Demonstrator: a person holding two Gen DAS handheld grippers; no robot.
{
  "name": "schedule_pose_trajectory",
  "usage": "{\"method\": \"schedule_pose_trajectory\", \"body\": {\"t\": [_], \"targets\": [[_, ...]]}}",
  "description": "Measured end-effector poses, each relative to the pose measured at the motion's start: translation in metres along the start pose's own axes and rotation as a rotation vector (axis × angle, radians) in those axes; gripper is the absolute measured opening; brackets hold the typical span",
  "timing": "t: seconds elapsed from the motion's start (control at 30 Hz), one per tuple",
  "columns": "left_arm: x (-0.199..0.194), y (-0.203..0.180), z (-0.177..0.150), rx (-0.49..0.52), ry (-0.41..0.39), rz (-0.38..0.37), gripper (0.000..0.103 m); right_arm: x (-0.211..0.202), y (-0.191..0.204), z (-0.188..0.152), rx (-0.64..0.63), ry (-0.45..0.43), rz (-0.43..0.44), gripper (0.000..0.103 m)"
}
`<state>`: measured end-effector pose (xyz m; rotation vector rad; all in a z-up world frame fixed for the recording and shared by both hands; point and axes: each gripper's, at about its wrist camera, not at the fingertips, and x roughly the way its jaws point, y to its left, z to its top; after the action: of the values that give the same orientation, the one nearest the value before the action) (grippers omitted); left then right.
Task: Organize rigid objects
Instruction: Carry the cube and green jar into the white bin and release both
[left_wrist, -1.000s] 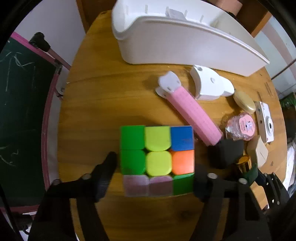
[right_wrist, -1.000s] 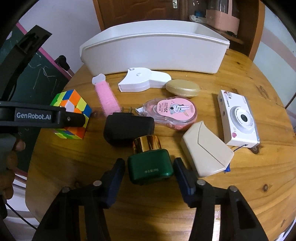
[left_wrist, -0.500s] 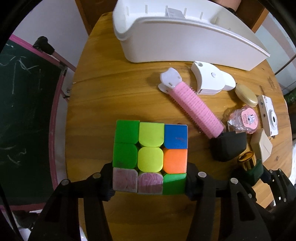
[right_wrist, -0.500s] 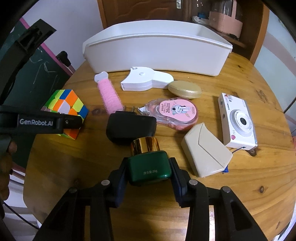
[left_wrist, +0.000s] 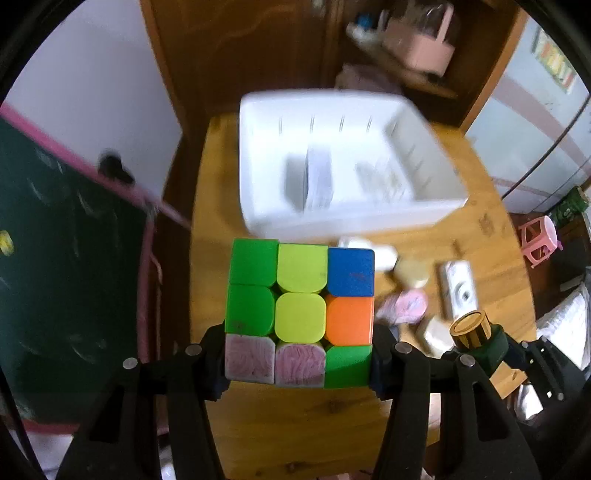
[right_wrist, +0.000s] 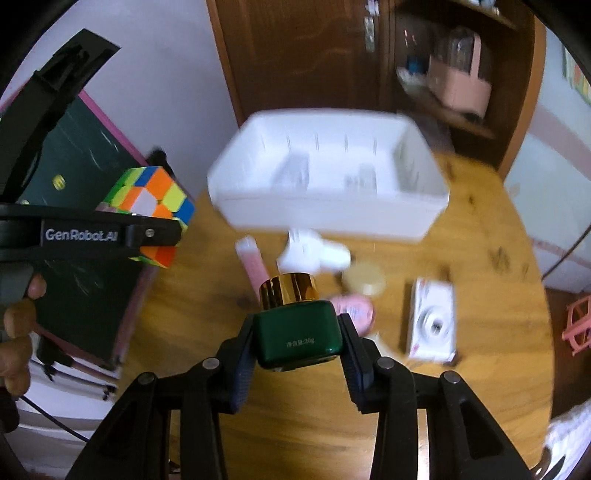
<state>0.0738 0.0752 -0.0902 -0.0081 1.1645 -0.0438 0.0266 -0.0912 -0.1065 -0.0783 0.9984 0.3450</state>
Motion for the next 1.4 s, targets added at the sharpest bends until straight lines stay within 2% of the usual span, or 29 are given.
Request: {"method": "schedule_pose_trajectory", "body": {"t": [0.07, 0.3, 0.6, 0.9, 1.03, 1.1, 1.17, 1.4], "targets": [[-0.025, -0.006, 0.017, 0.027, -0.054, 0.017, 0.060, -0.015, 0.001, 0.021, -0.012, -0.032, 0.000, 0.042], [-0.071, -0.002, 0.065, 0.029, -0.149, -0.025, 0.060, -0.063, -0.011, 0.098, -0.016, -0.117, 0.005, 0.042], [-0.094, 0.014, 0.110, 0.031, -0.241, -0.020, 0.060, -0.091, -0.032, 0.168, 0.018, -0.165, -0.023, 0.042], [-0.087, 0.030, 0.158, 0.027, -0.275, -0.032, 0.060, -0.095, -0.036, 0.230, 0.044, -0.202, -0.102, 0.042], [-0.068, 0.032, 0.183, 0.006, -0.277, -0.033, 0.060, -0.068, -0.045, 0.253, 0.069, -0.160, -0.126, 0.042], [-0.045, 0.030, 0.195, -0.007, -0.262, -0.034, 0.060, -0.043, -0.052, 0.260, 0.088, -0.118, -0.133, 0.042], [-0.012, 0.027, 0.204, -0.034, -0.215, -0.018, 0.060, -0.006, -0.064, 0.261, 0.123, -0.053, -0.119, 0.042], [0.105, 0.014, 0.208, -0.090, -0.072, 0.024, 0.060, 0.133, -0.087, 0.228, 0.145, 0.154, -0.041, 0.042]]}}
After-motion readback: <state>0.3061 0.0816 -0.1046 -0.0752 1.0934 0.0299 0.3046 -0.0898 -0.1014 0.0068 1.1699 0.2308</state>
